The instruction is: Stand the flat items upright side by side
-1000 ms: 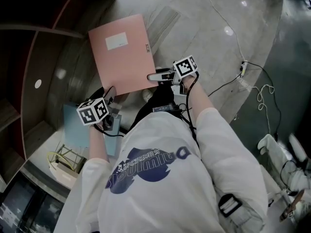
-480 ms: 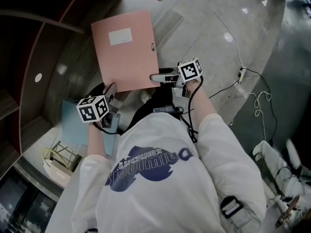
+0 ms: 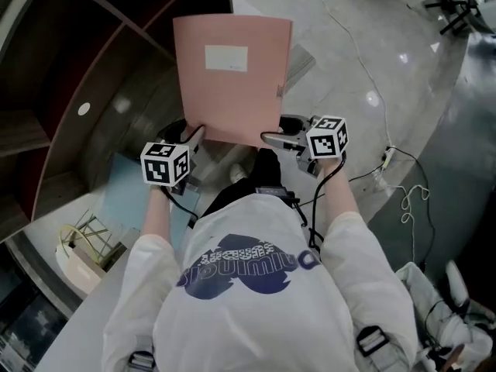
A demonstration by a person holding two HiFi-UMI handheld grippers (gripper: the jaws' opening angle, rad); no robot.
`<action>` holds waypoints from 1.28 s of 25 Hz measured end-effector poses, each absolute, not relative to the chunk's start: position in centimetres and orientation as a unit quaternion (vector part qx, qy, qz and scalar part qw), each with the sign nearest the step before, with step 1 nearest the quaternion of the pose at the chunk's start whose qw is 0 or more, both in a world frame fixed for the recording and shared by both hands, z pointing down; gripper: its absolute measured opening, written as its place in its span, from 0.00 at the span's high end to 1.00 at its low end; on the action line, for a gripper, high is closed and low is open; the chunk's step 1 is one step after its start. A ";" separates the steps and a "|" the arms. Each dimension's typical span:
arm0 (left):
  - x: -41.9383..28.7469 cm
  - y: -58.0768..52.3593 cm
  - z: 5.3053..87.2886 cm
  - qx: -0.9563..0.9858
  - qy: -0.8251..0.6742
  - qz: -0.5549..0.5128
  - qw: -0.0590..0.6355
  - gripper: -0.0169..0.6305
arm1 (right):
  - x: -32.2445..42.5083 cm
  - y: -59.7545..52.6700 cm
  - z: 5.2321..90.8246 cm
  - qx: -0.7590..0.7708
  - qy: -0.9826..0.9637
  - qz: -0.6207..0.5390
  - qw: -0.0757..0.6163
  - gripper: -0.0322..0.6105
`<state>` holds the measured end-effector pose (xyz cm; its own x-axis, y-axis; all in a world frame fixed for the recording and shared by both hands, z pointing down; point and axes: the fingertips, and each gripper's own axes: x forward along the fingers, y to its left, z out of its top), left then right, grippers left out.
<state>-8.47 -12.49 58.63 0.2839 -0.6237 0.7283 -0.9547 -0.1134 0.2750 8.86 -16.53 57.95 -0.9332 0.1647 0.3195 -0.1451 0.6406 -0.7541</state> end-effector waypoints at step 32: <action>-11.9 -13.3 60.2 0.692 -0.601 0.274 0.290 0.94 | 5.4 -13.6 56.3 0.099 -0.962 0.066 0.246 0.50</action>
